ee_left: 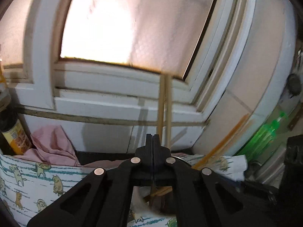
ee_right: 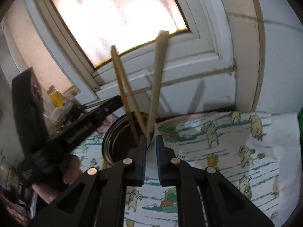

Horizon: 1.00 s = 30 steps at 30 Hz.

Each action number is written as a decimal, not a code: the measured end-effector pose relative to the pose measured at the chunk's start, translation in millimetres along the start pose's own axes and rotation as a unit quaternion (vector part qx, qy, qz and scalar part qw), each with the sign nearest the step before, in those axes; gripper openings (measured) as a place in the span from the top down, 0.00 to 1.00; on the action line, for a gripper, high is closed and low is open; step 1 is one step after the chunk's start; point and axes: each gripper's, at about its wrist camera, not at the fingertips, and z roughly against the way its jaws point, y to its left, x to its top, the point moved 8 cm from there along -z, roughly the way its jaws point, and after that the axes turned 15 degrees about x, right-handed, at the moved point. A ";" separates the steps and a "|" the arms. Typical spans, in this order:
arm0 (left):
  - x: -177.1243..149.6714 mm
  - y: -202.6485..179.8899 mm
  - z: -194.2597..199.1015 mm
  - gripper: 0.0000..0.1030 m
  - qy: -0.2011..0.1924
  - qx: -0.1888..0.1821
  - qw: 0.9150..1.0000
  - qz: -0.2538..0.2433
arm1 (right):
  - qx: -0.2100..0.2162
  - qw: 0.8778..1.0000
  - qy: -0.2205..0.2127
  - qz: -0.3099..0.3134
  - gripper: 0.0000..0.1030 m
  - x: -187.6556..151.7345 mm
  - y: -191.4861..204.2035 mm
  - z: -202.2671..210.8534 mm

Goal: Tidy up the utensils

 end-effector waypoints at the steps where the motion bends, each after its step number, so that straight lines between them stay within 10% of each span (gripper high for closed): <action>1: 1.5 4.0 7.3 1.00 -0.016 0.011 1.000 -0.006 | -0.010 1.000 -0.014 0.010 0.89 2.3 1.9 2.9; 9: -33.3 33.6 84.4 0.94 -0.068 0.128 0.988 -0.055 | 0.020 0.994 -0.081 0.071 0.81 8.2 40.6 20.7; 13: -60.4 65.7 86.8 0.77 -0.032 0.156 0.986 -0.049 | 0.037 0.989 -0.114 0.085 0.74 4.0 57.8 16.3; 30: -128.1 133.2 -37.3 0.77 0.178 0.133 0.975 -0.017 | 0.068 0.985 -0.098 0.128 0.66 -23.2 88.1 -22.7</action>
